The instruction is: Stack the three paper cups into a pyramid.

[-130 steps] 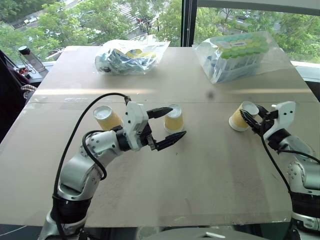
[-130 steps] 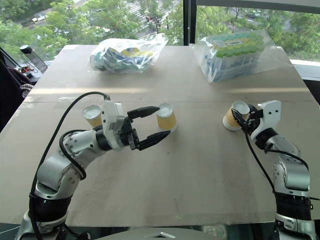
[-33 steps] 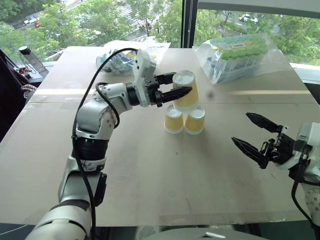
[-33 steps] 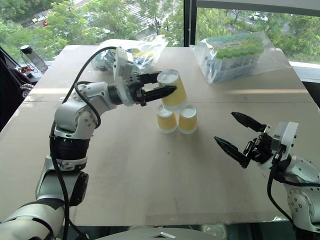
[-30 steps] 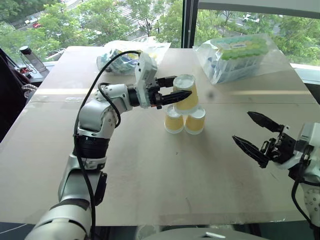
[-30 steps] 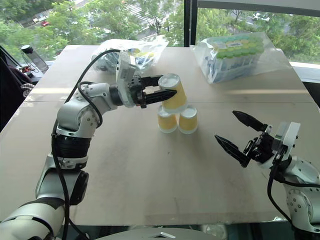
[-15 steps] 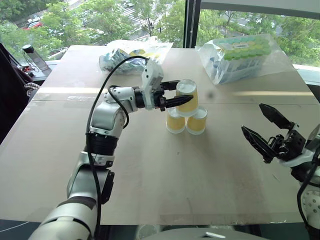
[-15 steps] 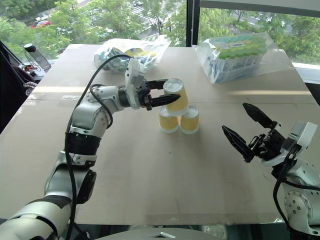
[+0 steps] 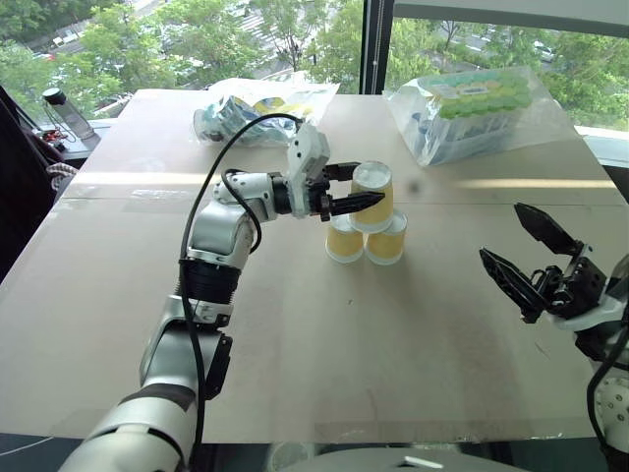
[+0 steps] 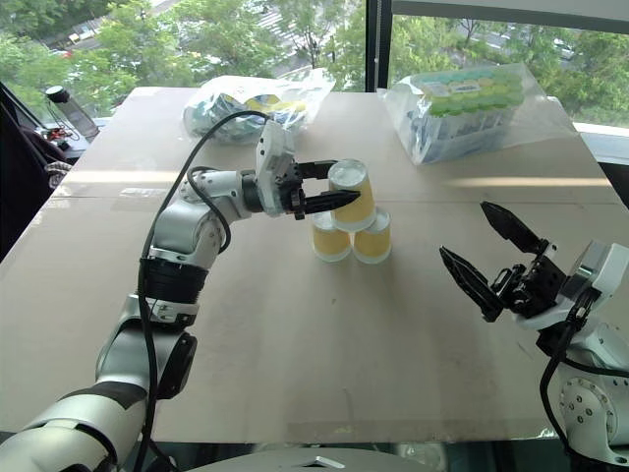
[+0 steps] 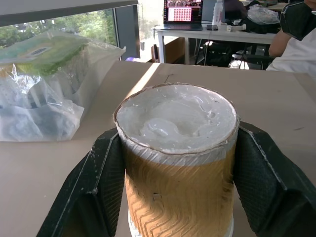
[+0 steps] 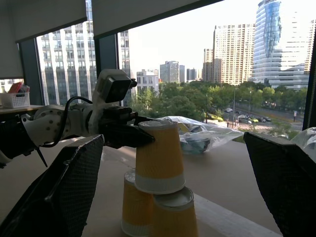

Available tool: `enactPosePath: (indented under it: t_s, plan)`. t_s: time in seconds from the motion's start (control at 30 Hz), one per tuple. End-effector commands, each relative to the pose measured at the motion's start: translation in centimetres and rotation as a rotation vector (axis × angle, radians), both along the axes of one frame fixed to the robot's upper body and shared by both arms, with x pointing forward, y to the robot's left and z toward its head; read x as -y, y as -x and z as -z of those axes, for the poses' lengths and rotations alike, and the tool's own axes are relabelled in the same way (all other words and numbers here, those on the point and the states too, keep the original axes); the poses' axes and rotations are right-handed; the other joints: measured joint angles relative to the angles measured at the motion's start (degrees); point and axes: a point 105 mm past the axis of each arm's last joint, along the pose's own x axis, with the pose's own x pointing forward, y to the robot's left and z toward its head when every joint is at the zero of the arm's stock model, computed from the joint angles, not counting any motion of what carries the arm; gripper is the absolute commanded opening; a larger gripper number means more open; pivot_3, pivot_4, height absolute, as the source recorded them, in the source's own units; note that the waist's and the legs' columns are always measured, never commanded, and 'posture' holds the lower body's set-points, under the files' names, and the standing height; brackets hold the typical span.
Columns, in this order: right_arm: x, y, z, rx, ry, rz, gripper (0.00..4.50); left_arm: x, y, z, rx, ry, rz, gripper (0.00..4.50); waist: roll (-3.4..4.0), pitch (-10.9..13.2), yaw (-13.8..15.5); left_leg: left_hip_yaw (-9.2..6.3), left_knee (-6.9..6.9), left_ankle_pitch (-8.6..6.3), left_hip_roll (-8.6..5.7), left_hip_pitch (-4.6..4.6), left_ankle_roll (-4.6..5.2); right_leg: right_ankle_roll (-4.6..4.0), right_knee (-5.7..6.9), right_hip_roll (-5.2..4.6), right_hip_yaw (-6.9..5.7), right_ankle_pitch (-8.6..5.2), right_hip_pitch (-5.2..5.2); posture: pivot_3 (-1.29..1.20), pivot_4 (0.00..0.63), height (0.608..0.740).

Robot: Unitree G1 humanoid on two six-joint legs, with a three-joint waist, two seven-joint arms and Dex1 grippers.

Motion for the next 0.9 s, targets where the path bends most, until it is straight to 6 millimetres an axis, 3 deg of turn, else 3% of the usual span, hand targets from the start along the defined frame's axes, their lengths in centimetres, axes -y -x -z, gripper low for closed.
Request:
enactPosePath:
  t_s: [0.03,0.1,0.3,0.4,0.57,0.67,0.73,0.87,0.9]
  plan:
    - [0.3,0.5,-0.9,0.063,-0.002,0.009,4.50,0.3,0.6,-0.3,0.027,-0.013,0.033,3.51,0.00,0.00,0.01,0.00,0.00,0.00,0.00,0.00,0.00,0.00,0.00,0.00,0.00,0.00,0.00,0.00,0.150,0.740]
    - [0.3,0.5,-0.8,0.066,-0.002,0.008,4.50,0.3,0.5,-0.3,0.030,-0.011,0.026,4.43,0.00,0.00,-0.01,0.01,0.00,0.00,0.00,0.00,0.00,0.00,0.00,0.00,0.00,0.00,0.00,0.00,0.150,0.740]
    - [0.5,0.6,-0.3,0.058,0.002,0.002,4.50,0.2,0.7,-1.2,0.066,0.005,0.027,4.43,0.00,0.00,0.02,0.01,0.00,0.00,0.00,0.00,0.00,0.00,0.00,0.00,0.00,0.00,0.00,0.00,0.150,0.740]
    - [0.7,0.9,0.4,0.037,0.013,0.001,4.50,-0.4,1.3,-3.4,0.125,0.080,0.024,4.43,0.00,0.00,0.01,0.00,0.00,0.00,0.00,0.00,0.00,0.00,0.00,0.00,0.00,0.00,0.00,0.00,0.150,0.740]
    - [1.4,1.5,2.5,-0.032,0.062,-0.015,4.50,-3.1,4.2,-6.3,0.177,0.132,0.019,4.43,0.03,0.01,-0.25,-0.06,-0.03,0.00,0.11,0.05,0.00,0.00,0.01,-0.01,0.10,0.00,-0.01,0.00,0.150,0.740]
    - [2.1,1.5,4.0,-0.083,0.078,-0.012,4.50,-4.8,6.1,-6.9,0.152,0.146,-0.002,4.43,0.05,0.02,-0.23,-0.07,-0.05,0.00,0.12,0.12,0.00,0.00,0.03,0.00,0.16,0.00,-0.01,0.00,0.150,0.740]
    - [2.5,1.6,5.6,-0.137,0.131,-0.020,4.50,-5.9,7.6,-4.9,0.071,0.101,-0.030,4.43,0.07,0.02,-0.18,-0.06,-0.05,0.00,0.19,0.15,0.00,0.00,0.04,-0.01,0.19,0.00,0.00,0.00,0.150,0.740]
    - [3.6,1.3,8.9,-0.250,0.236,0.027,4.50,-7.8,10.0,2.7,-0.134,0.041,-0.261,4.43,0.18,-0.04,-0.32,0.18,-0.31,-0.01,0.22,0.54,0.00,0.02,-0.03,-0.10,0.45,-0.02,0.16,0.00,0.150,0.740]
    - [3.8,1.2,9.3,-0.266,0.249,0.039,4.50,-8.1,10.4,3.8,-0.146,0.038,-0.309,4.43,0.17,-0.02,-0.39,0.28,-0.39,-0.01,0.23,0.67,0.00,0.01,-0.03,-0.12,0.55,-0.02,0.19,0.00,0.150,0.740]
